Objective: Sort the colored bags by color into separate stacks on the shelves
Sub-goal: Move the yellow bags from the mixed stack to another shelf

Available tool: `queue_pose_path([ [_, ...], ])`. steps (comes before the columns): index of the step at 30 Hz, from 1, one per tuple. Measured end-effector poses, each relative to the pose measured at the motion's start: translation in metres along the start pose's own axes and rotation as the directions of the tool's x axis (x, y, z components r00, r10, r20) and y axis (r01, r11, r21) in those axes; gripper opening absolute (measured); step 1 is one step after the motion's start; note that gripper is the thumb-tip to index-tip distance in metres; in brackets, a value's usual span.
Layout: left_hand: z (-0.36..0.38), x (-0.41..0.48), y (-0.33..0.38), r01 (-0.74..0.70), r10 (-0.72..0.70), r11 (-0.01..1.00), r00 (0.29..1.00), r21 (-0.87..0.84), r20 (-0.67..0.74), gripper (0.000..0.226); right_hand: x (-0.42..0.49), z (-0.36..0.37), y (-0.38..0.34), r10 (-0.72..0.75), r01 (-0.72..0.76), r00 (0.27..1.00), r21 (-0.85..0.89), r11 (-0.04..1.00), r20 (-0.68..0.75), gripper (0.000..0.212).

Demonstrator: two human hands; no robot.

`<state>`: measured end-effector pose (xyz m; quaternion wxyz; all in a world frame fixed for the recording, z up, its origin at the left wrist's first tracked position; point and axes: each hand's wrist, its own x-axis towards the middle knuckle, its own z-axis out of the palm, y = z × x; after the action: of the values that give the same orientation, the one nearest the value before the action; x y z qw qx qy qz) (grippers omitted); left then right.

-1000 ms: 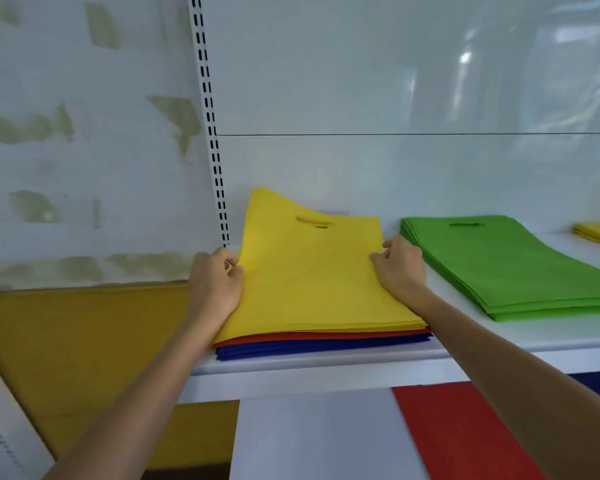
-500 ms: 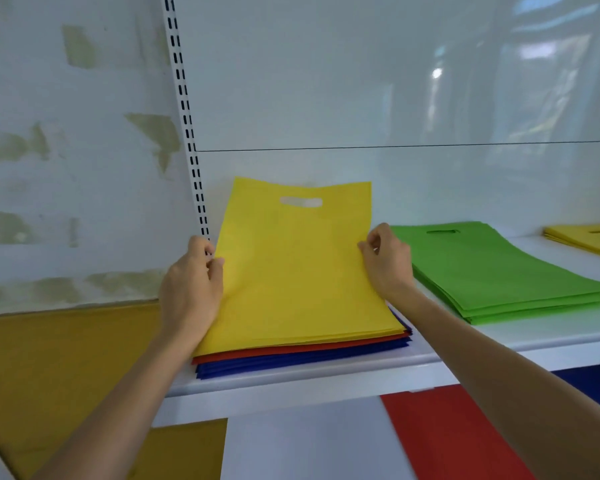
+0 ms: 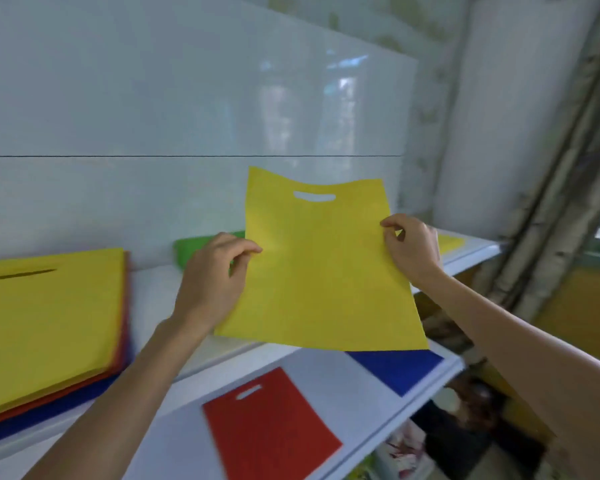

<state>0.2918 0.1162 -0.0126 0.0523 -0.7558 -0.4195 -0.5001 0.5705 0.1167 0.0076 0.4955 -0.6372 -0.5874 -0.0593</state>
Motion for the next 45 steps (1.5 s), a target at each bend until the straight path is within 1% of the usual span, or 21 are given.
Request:
queue_pose_path([
  [3,0.076,0.012,0.044,0.002,0.005,0.994,0.998,-0.107,0.066,0.018,0.004,-0.063,0.068,0.065,-0.072,0.995,-0.077,0.994,-0.081,0.026],
  [7,0.164,0.014,0.1,0.059,-0.023,0.969,0.988,-0.24,0.15,0.02,0.001,-0.132,0.135,0.143,-0.164,0.979,-0.142,0.976,-0.145,0.026],
  [9,0.201,0.014,0.126,0.093,-0.028,0.951,0.976,-0.296,0.217,0.021,0.0,-0.158,0.164,0.168,-0.198,0.97,-0.174,0.965,-0.175,0.027],
  [12,0.246,0.016,0.157,0.108,0.003,0.938,0.948,-0.33,0.318,0.025,-0.002,-0.183,0.204,0.213,-0.254,0.957,-0.212,0.944,-0.197,0.028],
  [15,0.28,0.025,0.175,0.106,0.03,0.933,0.929,-0.343,0.369,0.029,0.001,-0.192,0.24,0.263,-0.306,0.943,-0.23,0.924,-0.203,0.032],
  [18,0.31,0.039,0.179,0.112,0.036,0.933,0.916,-0.341,0.4,0.031,0.016,-0.187,0.272,0.282,-0.324,0.94,-0.241,0.915,-0.192,0.034],
  [22,0.353,0.072,0.173,0.117,0.03,0.939,0.91,-0.323,0.415,0.032,0.056,-0.173,0.302,0.273,-0.311,0.945,-0.229,0.923,-0.18,0.034],
  [25,0.384,0.102,0.169,0.116,0.016,0.942,0.921,-0.314,0.389,0.033,0.099,-0.162,0.324,0.231,-0.269,0.956,-0.219,0.938,-0.181,0.034],
  [28,0.408,0.129,0.166,0.131,-0.007,0.945,0.923,-0.298,0.384,0.035,0.141,-0.147,0.343,0.222,-0.256,0.958,-0.197,0.946,-0.179,0.032],
  [31,0.424,0.15,0.154,0.131,-0.029,0.963,0.919,-0.235,0.394,0.037,0.176,-0.127,0.36,0.212,-0.24,0.966,-0.197,0.951,-0.151,0.033],
  [34,0.427,0.165,0.137,0.124,-0.071,0.986,0.912,-0.107,0.403,0.04,0.212,-0.097,0.371,0.196,-0.208,0.977,-0.172,0.963,-0.083,0.035],
  [37,0.424,0.177,0.118,0.149,-0.154,0.988,0.906,0.044,0.394,0.043,0.253,-0.057,0.372,0.116,-0.112,0.993,-0.137,0.984,0.021,0.035],
  [41,0.419,0.184,0.1,0.252,-0.31,0.946,0.882,0.202,0.353,0.045,0.296,0.002,0.372,-0.041,0.053,0.983,-0.061,0.997,0.181,0.037],
  [43,0.419,0.184,0.098,0.318,-0.395,0.908,0.867,0.274,0.304,0.043,0.31,0.027,0.375,-0.111,0.127,0.957,-0.042,0.991,0.268,0.038],
  [45,0.423,0.182,0.099,0.38,-0.476,0.859,0.84,0.342,0.26,0.041,0.32,0.046,0.382,-0.186,0.203,0.916,-0.013,0.979,0.354,0.036],
])
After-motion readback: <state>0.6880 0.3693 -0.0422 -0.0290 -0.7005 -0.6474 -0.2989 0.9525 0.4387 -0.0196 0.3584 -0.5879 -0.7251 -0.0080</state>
